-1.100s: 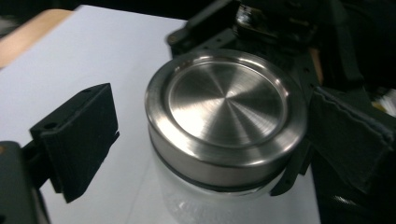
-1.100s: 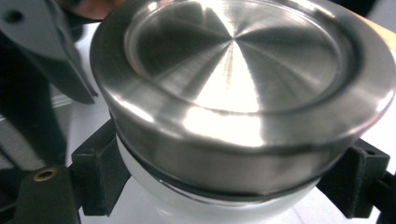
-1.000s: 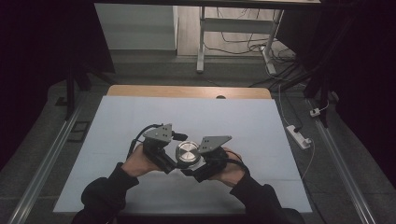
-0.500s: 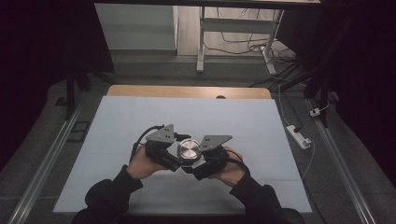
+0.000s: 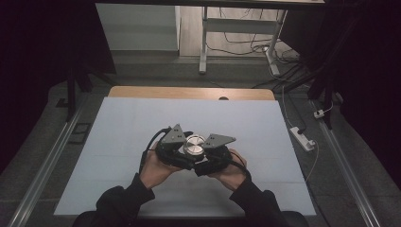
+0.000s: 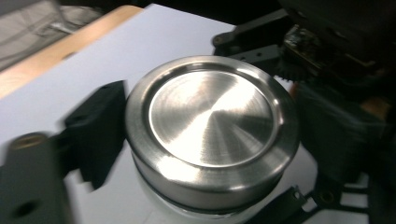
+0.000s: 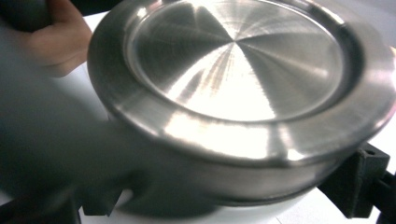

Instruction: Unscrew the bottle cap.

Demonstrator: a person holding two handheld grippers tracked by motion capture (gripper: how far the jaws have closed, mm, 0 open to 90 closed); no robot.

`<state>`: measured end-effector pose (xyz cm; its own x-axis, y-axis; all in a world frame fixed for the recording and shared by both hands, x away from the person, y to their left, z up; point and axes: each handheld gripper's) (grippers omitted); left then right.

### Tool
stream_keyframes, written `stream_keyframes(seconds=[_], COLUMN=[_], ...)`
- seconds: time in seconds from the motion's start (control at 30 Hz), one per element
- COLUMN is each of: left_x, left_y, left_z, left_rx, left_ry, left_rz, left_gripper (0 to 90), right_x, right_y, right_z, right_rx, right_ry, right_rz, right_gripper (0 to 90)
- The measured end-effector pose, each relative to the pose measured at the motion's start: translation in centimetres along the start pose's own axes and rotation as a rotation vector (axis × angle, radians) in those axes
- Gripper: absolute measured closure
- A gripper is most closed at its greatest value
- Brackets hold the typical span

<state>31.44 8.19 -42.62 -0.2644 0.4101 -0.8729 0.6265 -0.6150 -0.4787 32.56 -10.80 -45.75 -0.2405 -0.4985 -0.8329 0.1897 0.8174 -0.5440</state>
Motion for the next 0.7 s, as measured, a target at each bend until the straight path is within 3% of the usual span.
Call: stream_keyframes(seconds=[0.13, 0.2, 0.23, 0.37, 0.47, 0.63, 0.7], left_x=[-0.3, -0.2, -0.1, 0.3, 0.6, 0.9, 0.8], left_y=[-1.2, -1.8, -2.0, -2.0, -1.7, -1.4, -1.5], left_z=[-1.4, -2.1, -2.5, -2.7, -2.7, -2.3, -2.2], left_rx=[0.075, 0.129, 0.190, 0.267, 0.326, 0.378, 0.354], left_ry=[0.013, 0.044, 0.071, 0.144, 0.158, 0.192, 0.195], left_rz=[0.021, 0.031, 0.030, 0.019, 0.033, 0.036, 0.054], left_gripper=[1.8, 1.5, 2.0, 3.7, 6.2, 13.9, 17.9], right_x=[-0.1, -0.1, -0.1, -0.3, -0.4, -0.5, -0.5], right_y=[-0.4, -0.5, -0.5, -0.5, -0.4, -0.4, -0.4], right_z=[0.1, 0.1, 0.0, -0.5, -1.0, -1.4, -1.3], right_rx=[-0.060, -0.093, -0.118, -0.204, -0.250, -0.279, -0.276], right_ry=[-0.008, -0.027, -0.037, -0.073, -0.115, -0.149, -0.153], right_rz=[0.008, 0.002, -0.001, -0.012, -0.024, -0.043, -0.040], right_gripper=[14.7, 14.6, 14.7, 14.7, 14.7, 14.7, 14.7])
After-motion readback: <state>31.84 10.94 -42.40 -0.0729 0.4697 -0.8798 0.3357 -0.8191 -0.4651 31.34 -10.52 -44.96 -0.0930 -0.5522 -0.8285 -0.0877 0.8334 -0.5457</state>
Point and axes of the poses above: each handheld gripper's, and its own axes: y roughly forward along the jaws, x roughly out of its underside, z roughly to its right, and after that the axes turned 14 degrees about -x, right-handed
